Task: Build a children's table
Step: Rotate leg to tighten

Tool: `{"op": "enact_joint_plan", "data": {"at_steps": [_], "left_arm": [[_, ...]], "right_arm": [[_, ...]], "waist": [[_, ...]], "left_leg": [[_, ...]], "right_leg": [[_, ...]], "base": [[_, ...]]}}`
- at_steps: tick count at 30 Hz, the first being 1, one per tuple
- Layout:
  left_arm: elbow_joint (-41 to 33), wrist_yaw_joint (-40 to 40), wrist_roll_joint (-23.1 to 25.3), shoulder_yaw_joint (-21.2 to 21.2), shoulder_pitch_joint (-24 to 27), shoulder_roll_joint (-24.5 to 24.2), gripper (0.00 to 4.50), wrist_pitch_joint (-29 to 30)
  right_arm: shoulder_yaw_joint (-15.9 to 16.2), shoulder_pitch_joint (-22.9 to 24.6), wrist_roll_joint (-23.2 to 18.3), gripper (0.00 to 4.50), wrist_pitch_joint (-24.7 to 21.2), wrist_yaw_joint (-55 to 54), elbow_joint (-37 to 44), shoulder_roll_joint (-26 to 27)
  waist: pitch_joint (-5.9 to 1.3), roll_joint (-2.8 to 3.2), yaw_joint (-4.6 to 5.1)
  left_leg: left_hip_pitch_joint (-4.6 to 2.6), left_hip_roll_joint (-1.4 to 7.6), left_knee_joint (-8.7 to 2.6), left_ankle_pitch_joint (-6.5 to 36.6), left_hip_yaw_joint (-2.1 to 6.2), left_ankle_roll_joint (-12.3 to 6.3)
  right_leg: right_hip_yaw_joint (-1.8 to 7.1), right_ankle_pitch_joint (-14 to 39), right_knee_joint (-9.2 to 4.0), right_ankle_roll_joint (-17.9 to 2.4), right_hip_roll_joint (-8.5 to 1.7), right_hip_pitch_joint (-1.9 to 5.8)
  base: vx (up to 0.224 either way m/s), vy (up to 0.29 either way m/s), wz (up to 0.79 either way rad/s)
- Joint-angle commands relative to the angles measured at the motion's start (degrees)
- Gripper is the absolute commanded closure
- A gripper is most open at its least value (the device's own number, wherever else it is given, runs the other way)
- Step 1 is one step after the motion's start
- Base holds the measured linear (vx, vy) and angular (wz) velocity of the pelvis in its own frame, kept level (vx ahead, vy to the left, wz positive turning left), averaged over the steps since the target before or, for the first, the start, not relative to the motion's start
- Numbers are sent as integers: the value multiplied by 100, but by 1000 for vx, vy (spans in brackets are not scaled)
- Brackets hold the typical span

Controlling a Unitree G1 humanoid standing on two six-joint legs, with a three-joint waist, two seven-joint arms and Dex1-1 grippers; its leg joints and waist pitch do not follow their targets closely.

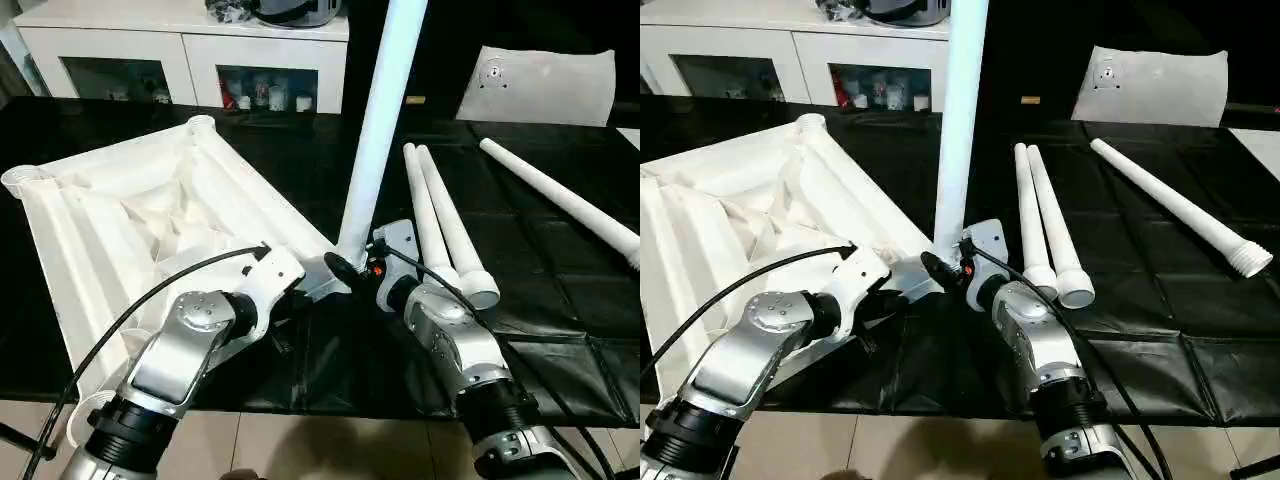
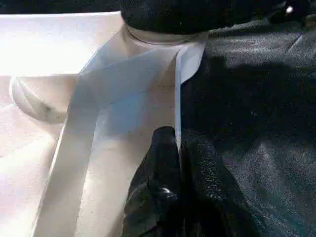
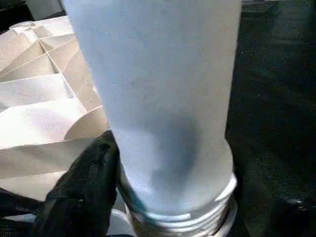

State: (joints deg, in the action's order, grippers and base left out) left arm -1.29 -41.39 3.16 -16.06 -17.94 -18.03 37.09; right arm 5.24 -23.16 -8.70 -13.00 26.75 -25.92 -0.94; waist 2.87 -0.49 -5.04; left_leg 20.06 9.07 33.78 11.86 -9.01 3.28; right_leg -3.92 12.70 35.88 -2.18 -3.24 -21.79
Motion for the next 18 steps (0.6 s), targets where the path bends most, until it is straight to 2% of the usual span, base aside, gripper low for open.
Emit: {"op": "enact_joint_plan", "data": {"at_steps": [1, 2, 3, 4, 5, 7, 9, 10, 13, 15, 16, 18], "left_arm": [[-6, -93, 41, -87, -117, -40, 450, -102], [47, -182, 19, -84, -142, -127, 450, -204], [68, -220, 7, -85, -149, -165, 450, -251], [87, -252, -6, -88, -156, -198, 450, -297], [186, -380, -55, -93, -172, -311, 450, -479], [308, -595, -131, -111, -185, -419, 450, -863], [378, -776, -182, -116, -188, -515, 450, -1006], [453, -1046, -239, -158, -202, -650, 450, -1161], [508, -1230, -259, -200, -219, -749, 450, -1293], [574, -1672, -324, -311, -202, -934, 450, -1660], [627, -1999, -325, -432, -198, -1090, 450, -1926], [746, -2317, -317, -578, -220, -1273, 450, -2203]], "right_arm": [[237, 195, -54, 69, -133, 257, -203, 122], [218, 244, -68, 58, -71, 309, -121, 53], [211, 269, -73, 52, -44, 332, -80, 22], [205, 290, -78, 52, -27, 349, -44, -3], [147, 402, -130, 24, 41, 527, 150, -157], [118, 518, -172, 15, 118, 742, 353, -341], [145, 652, -222, 6, 164, 1039, 610, -574], [177, 812, -335, 6, 198, 1492, 941, -876], [206, 912, -394, 6, 234, 1803, 1159, -1106], [173, 987, -476, 6, 205, 2165, 1410, -1426], [185, 1014, -520, 6, 169, 2437, 1553, -1655], [228, 1045, -574, 6, 94, 2766, 1718, -1936]], "waist": [[-277, 67, -28], [-278, 58, -23], [-278, 80, -23], [-286, 68, -30], [-285, 59, -25], [-297, 62, -59], [-289, 50, -79], [-287, 48, -91], [-279, 38, -130], [-276, 64, -141], [-279, 33, -162], [-284, 47, -187]], "left_leg": [[19, 411, -449, 882, 147, -149], [18, 412, -454, 880, 145, -151], [9, 410, -448, 896, 140, -157], [23, 409, -445, 846, 145, -170], [31, 411, -449, 812, 147, -180], [23, 403, -428, 744, 134, -238], [23, 413, -432, 710, 138, -289], [19, 409, -432, 722, 137, -319], [22, 418, -429, 736, 128, -371], [13, 420, -437, 809, 138, -353], [10, 420, -431, 815, 139, -397], [-4, 426, -424, 741, 130, -423]], "right_leg": [[377, 1064, -509, -955, -585, 238], [375, 1029, -508, -964, -580, 243], [376, 976, -514, -972, -574, 233], [379, 851, -496, -991, -583, 256], [376, 794, -487, -1001, -579, 260], [375, 699, -490, -977, -582, 263], [370, 626, -485, -976, -577, 271], [365, 673, -494, -968, -577, 269], [368, 725, -498, -949, -578, 267], [361, 901, -511, -969, -585, 256], [372, 938, -528, -906, -585, 269], [377, 815, -503, -905, -572, 251]], "base": [[0, 0, 0], [0, 0, 0], [0, 0, 0], [0, 0, 0], [0, 0, 0], [0, 0, 0], [0, 0, 0], [0, 0, 0], [0, 0, 0], [0, 0, 0], [0, 0, 0], [0, 0, 0]]}}
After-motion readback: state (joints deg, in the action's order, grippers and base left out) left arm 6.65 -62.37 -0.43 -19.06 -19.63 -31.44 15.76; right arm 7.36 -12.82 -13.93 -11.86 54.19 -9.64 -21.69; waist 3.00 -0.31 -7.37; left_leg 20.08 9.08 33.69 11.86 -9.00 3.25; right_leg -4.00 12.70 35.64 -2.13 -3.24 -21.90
